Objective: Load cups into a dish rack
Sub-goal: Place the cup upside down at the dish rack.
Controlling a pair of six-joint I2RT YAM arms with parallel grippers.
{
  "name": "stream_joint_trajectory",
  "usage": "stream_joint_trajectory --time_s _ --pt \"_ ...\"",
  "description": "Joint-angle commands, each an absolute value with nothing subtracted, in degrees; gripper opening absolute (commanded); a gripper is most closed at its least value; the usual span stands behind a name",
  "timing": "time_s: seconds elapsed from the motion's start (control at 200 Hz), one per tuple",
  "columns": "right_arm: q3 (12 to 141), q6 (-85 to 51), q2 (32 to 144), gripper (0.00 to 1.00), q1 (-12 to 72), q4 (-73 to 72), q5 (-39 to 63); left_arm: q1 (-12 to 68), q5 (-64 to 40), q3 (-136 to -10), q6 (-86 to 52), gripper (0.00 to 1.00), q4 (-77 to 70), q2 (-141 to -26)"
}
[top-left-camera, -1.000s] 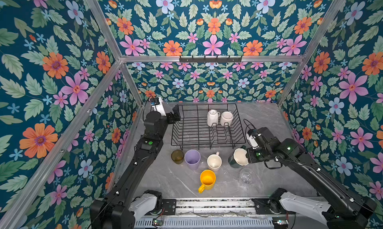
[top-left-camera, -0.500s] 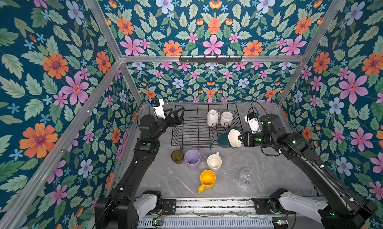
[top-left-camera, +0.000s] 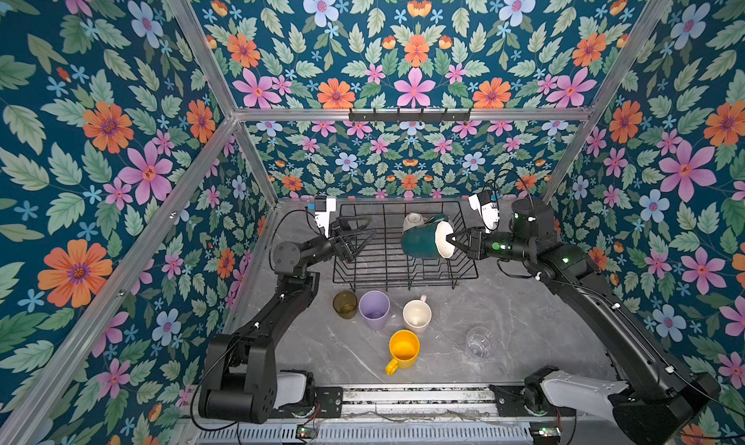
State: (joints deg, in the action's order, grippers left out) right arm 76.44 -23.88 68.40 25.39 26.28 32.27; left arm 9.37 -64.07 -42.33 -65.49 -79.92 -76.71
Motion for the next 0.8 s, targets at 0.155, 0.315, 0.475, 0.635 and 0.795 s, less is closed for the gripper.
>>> stream_joint_trajectory --time_s 0.155,0.315,0.475,0.635,0.795 --pt "77.92 -24.74 69.67 0.0 25.4 13.62 41.56 9.89 -68.32 -43.29 -76.14 0.99 -95.54 -77.96" --pt "77.54 -23.73 70.31 0.0 25.4 9.7 44.91 10.36 -68.87 -43.37 -76.54 1.0 -95.45 -77.35" --pt "76.1 -19.66 70.66 0.0 25.4 5.36 47.74 11.16 -69.9 -43.61 -77.23 1.0 -95.44 -77.65" --pt "74.62 -17.01 71.05 0.0 25.41 -0.9 51.73 12.03 -70.96 -43.88 -77.48 0.99 -95.45 -77.47" --pt "75.1 -15.43 72.62 0.0 25.59 -4.98 54.47 12.74 -71.55 -43.93 -77.43 1.0 -95.45 -76.47"
